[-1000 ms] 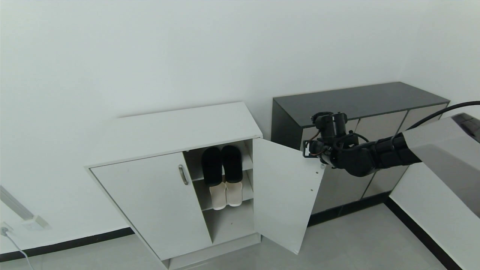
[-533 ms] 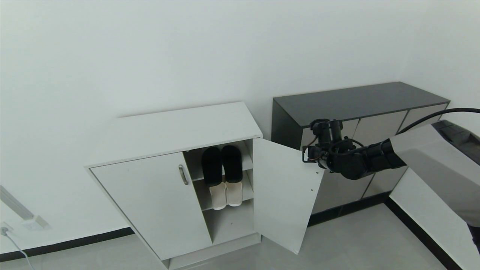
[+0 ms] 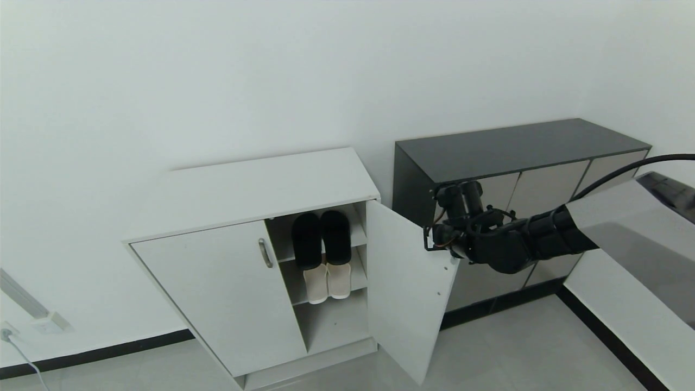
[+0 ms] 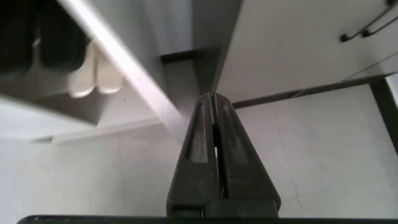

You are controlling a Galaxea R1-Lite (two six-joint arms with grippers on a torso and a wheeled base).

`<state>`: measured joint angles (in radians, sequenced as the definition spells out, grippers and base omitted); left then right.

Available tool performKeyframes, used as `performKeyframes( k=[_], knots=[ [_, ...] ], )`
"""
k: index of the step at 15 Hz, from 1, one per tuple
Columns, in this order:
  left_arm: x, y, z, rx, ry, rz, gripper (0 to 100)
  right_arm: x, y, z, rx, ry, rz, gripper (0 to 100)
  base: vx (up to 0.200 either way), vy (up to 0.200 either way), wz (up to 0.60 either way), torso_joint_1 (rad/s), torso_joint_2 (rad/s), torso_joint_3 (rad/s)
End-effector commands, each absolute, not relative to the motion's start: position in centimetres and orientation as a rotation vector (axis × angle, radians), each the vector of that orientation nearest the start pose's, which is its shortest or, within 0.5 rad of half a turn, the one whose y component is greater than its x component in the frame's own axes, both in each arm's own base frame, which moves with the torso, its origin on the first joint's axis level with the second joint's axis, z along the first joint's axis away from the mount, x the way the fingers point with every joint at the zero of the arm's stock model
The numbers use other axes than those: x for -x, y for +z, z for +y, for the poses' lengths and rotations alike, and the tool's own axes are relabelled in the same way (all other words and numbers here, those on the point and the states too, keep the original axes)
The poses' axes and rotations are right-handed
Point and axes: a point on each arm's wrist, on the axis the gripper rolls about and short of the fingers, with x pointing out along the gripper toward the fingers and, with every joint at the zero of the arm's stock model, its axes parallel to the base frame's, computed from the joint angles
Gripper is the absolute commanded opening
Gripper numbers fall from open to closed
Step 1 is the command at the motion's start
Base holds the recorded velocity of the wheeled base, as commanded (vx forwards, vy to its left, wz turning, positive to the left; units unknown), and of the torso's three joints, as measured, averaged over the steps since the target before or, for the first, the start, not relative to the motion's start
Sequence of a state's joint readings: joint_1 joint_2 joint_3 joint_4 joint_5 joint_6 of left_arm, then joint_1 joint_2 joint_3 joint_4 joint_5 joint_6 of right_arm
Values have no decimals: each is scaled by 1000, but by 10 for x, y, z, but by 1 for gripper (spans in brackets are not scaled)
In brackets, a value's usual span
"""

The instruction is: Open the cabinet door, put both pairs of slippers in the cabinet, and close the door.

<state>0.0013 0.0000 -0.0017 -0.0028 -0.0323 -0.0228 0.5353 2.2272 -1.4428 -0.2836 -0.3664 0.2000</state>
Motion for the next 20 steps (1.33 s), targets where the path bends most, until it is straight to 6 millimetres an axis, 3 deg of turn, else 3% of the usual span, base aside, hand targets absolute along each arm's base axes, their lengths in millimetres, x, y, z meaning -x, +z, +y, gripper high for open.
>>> performKeyframes(
  k=[1,4,8,14,20],
  knots=[
    [23,76,-1,23,-31,-4,0,-364,130,236,31,180,463,0,0,0,0,0,0,0],
    [23,76,-1,23,-31,-4,0,-337,136,256,37,258,468,0,0,0,0,0,0,0],
    [23,76,-1,23,-31,-4,0,-313,146,265,46,323,464,0,0,0,0,0,0,0],
    [23,76,-1,23,-31,-4,0,-307,145,265,56,333,471,0,0,0,0,0,0,0],
    [23,76,-1,23,-31,-4,0,-303,140,267,65,364,493,0,0,0,600,6,6,2]
  ],
)
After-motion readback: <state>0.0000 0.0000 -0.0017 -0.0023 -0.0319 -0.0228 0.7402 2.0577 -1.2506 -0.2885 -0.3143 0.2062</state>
